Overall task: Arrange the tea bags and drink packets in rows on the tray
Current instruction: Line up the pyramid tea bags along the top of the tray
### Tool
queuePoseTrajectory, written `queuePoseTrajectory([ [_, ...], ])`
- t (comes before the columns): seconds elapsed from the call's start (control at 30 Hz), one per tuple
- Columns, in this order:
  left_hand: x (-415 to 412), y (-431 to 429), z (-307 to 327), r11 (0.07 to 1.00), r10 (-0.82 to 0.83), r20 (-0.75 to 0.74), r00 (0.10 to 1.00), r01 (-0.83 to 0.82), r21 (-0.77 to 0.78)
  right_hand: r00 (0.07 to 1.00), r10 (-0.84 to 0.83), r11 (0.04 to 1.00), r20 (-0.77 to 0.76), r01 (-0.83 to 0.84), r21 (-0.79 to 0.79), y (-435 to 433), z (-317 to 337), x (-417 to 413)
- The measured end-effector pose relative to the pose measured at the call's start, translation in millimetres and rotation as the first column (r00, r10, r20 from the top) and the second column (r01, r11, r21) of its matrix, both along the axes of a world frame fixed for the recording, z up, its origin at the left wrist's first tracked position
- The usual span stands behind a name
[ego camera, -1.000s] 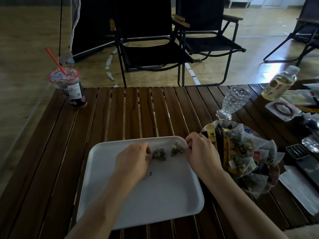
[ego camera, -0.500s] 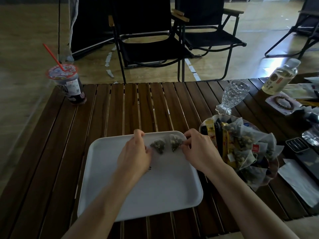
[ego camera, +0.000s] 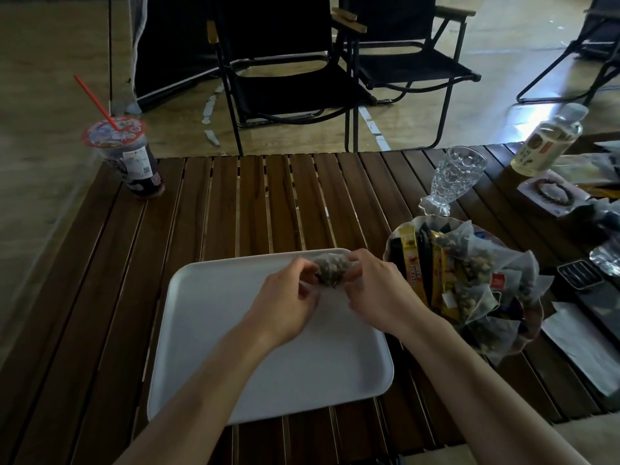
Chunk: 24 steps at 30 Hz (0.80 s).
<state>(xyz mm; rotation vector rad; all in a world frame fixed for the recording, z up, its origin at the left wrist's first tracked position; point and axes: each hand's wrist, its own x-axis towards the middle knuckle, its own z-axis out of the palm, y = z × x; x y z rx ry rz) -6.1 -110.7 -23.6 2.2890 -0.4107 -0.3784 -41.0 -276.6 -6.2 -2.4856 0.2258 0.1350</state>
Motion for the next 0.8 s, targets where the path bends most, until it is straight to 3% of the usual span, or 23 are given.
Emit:
queuePoseTrajectory([
  [0.1, 0, 0, -2, 1.000, -0.020, 0.035, 0.999, 0.020, 0.021, 1.000, -0.023, 1.000, -0.006, 0.023, 0.010, 2, 2, -1],
  [0.27, -1, 4, -5, 0.986, 0.129, 0.113, 0.985, -0.139, 0.087, 0.994, -0.103, 0.993, 0.031, 0.104, -0.052, 4, 3, -1],
  [0.53, -1, -2, -2, 0.977, -0.100, 0.155, 0.983, 0.067, 0.203, 1.000, 0.028, 0.992, -0.003, -0.028, -0.126, 7, -2, -1],
  [0.8, -10, 19, 10, 0.984, -0.125, 0.065, 0.990, 0.115, 0.139, 1.000, -0.019, 0.994, -0.003, 0.019, -0.111, 2, 14, -12],
])
